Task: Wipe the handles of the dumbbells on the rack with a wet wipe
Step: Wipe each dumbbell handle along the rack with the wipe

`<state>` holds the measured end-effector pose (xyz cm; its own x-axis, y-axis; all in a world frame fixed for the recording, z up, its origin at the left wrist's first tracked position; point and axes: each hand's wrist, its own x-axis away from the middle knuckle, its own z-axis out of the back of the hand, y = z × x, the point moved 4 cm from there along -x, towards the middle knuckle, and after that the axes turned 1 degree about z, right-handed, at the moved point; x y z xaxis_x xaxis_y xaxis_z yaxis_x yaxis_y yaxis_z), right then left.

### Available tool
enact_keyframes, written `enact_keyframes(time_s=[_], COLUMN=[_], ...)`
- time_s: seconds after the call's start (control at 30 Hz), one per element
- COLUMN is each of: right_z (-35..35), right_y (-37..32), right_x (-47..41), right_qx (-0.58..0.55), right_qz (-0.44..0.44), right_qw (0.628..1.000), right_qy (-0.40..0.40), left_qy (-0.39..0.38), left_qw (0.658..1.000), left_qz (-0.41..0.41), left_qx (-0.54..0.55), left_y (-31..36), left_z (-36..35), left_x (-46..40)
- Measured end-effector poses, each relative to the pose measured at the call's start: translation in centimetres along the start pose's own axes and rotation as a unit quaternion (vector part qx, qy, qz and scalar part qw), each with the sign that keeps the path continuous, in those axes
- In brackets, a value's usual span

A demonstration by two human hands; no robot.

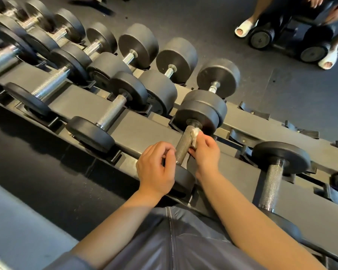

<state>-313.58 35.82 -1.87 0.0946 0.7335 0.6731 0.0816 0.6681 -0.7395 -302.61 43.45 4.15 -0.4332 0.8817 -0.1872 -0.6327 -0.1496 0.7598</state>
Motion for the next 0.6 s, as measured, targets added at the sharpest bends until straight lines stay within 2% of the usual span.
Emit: enact_keyframes(time_s=[0.1, 0.27, 0.3, 0.4, 0.5, 0.6], right_z=[0.9, 0.8, 0.6, 0.3, 0.9, 1.6], right_y=[0.6, -0.5, -0.6, -0.9, -1.4, -1.8], right_x=[0.5, -1.3, -1.8, -2.6, -2.2, -0.7], right_qx=[0.054, -0.076, -0.068, 0.013, 0.105, 0.208], right_qz=[0.046, -0.004, -0.006, 0.002, 0.036, 0.097], right_qw=[0.997, 0.995, 0.995, 0.997, 0.994, 0.973], right_qy=[-0.029, 0.062, 0.079, 0.078, 0.02, -0.037], left_qy=[0.003, 0.005, 0.003, 0.005, 0.012, 0.019], left_qw=[1.0, 1.0, 1.0, 1.0, 1.0, 1.0], left_qz=[0.002, 0.002, 0.001, 0.0, -0.004, -0.007], left_qx=[-0.001, -0.004, -0.003, -0.003, -0.001, 0.0], left_y=[-0.1, 0.1, 0.1, 0.1, 0.1, 0.0], left_z=[0.0, -0.1, -0.1, 0.0, 0.1, 0.0], left_x=[-0.1, 0.1, 0.1, 0.0, 0.0, 0.1])
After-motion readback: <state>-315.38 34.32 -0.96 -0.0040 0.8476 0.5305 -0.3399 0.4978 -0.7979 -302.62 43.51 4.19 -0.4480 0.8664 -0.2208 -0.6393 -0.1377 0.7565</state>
